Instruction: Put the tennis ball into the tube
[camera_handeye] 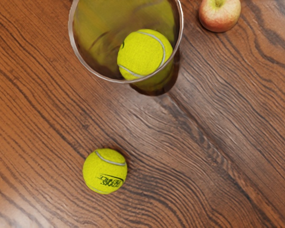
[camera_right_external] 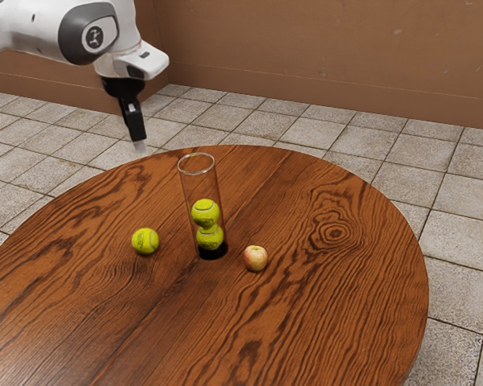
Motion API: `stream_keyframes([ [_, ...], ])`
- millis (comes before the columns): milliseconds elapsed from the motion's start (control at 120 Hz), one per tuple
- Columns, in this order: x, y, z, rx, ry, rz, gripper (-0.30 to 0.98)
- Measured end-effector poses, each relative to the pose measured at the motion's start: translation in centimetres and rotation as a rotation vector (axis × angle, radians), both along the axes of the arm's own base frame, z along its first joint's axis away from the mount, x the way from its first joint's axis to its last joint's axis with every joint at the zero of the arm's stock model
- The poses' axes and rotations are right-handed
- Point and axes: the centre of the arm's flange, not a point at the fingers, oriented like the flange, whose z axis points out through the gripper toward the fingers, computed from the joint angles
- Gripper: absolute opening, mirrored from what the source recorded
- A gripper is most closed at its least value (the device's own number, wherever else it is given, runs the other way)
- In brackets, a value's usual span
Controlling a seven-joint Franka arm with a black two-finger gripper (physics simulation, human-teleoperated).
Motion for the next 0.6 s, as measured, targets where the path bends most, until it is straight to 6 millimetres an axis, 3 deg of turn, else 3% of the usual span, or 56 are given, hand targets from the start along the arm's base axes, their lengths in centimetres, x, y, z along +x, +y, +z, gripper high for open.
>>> stream_keyframes([
  [108,0.0,0.3,-0.9,-0.002,0.021,-0.004,0.69],
  [383,-0.2,2.4,-11.6,-0.029,0.171,0.045,0.69],
  [600,1.7,6.8,-19.9,-0.082,0.157,0.17,0.69],
])
